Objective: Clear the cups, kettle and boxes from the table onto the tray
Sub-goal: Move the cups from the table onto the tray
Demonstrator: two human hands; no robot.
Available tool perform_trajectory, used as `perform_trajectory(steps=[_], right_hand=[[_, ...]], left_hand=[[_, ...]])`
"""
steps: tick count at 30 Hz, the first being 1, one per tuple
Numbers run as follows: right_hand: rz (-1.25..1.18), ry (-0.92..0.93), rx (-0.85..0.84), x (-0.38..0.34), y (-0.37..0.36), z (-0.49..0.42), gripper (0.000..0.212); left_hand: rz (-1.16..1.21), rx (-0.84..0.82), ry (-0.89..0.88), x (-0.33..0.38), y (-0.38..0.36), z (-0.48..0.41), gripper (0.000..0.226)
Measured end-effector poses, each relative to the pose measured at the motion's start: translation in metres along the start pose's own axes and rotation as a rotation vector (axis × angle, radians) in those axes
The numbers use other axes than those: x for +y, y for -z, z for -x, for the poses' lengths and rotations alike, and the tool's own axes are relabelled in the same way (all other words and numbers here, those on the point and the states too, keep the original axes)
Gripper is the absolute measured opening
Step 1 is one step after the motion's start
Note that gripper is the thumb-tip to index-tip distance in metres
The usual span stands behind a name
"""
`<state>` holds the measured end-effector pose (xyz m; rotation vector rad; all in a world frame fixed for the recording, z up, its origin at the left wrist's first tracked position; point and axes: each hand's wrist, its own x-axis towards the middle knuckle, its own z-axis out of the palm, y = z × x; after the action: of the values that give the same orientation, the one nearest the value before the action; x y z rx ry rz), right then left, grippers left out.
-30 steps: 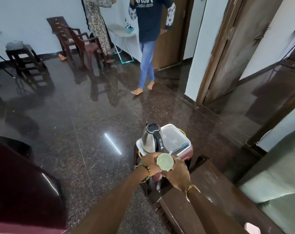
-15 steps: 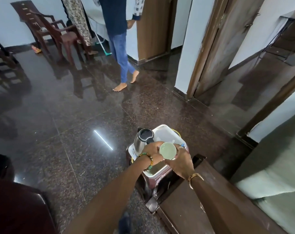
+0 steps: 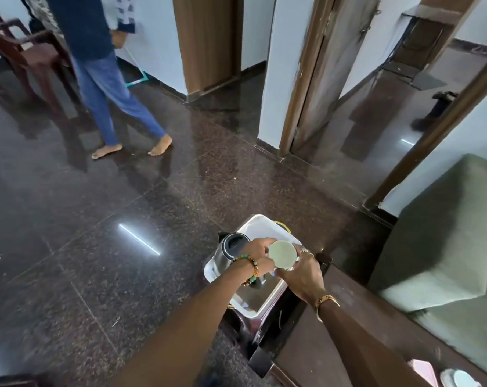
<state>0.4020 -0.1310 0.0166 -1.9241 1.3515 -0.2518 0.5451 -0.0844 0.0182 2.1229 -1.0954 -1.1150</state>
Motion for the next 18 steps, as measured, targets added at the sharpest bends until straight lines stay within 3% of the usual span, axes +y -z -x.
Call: perform_trajectory(steps=[18], right_hand=[[-0.013,-0.02,0.003,0.015,0.004,-0.085,0.064]], left_hand=[[0.078,0.01,0.009,0.02,0.002,-0.079,0.063]])
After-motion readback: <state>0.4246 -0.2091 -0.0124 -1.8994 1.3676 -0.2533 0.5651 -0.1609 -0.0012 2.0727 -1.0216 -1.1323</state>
